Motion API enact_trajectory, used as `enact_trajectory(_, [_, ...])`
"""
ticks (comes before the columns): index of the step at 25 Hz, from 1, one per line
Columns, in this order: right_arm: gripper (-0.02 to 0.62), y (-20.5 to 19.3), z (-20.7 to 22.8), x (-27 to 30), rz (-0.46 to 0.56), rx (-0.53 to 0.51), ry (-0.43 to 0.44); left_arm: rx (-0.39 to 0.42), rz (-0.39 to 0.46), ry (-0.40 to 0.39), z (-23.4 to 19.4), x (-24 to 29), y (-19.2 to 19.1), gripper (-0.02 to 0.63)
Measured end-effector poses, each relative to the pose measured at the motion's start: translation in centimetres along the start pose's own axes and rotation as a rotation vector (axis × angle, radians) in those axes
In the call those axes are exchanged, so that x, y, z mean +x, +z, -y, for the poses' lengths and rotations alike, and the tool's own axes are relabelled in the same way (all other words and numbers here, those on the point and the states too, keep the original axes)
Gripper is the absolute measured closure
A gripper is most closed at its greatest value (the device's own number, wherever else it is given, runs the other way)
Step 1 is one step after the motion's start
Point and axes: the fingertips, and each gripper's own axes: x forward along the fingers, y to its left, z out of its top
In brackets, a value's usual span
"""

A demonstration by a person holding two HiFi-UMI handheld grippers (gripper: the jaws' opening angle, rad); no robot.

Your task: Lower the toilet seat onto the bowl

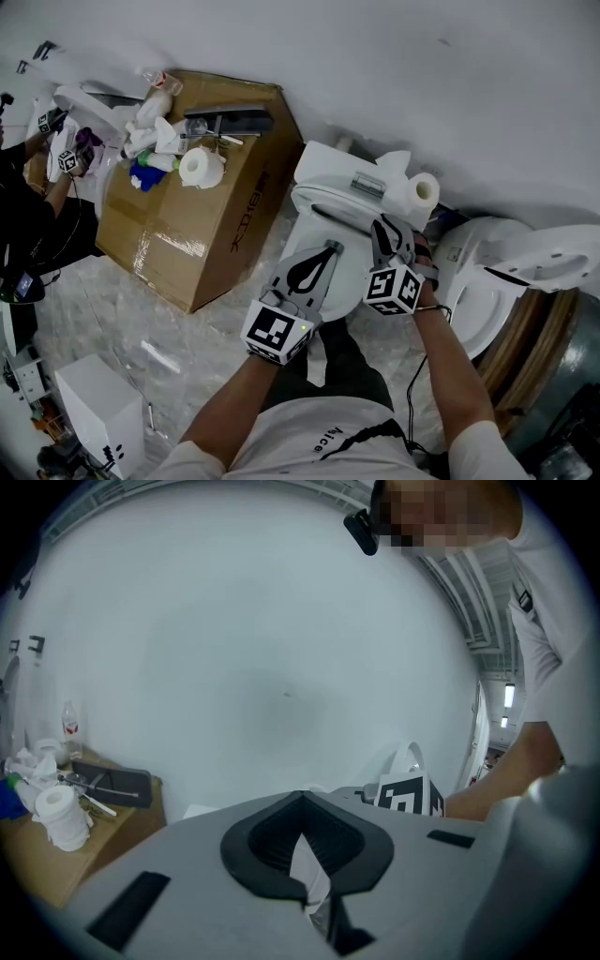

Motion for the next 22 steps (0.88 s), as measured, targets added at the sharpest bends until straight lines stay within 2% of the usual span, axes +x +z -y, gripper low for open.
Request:
enact_trajectory(7, [0.514,0.2,-0.1,0.4,-0.013,0.007,0.006,0.0,0.0,-0.018,0.1,1.1,0.0,0.597])
enact_trajectory(16, [0.541,0.2,-0.3,0.2,-0.022,-0.04,0.01,0.01,0.003,-0.022,0.4,1.4,0.3,0.597])
enact_trajectory(22, [0.543,0.3,-1.6,-0.7,-0.016,-0.012,0.068,0.016,0.008,-0.027,0.6,0.8,0.3,0.597])
